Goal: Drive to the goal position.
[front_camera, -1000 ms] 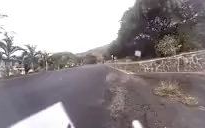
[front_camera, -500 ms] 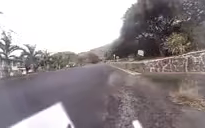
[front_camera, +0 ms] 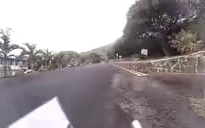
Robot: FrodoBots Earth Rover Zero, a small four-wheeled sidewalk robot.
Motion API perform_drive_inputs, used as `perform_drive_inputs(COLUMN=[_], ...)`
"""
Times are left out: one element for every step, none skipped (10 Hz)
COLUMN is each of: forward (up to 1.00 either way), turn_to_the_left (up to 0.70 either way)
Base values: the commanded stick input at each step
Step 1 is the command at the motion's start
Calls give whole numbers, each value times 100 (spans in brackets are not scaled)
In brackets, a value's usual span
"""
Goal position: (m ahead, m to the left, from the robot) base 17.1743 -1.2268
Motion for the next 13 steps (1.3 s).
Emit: perform_drive_inputs(forward=[100, 100, 100, 100, 100, 100, 100, 100, 100, 100, 100, 100, 100], turn_to_the_left=[-36, -22, -7, 0, 0, 0, 0, -9, -30, -39, -15, 0, 0])
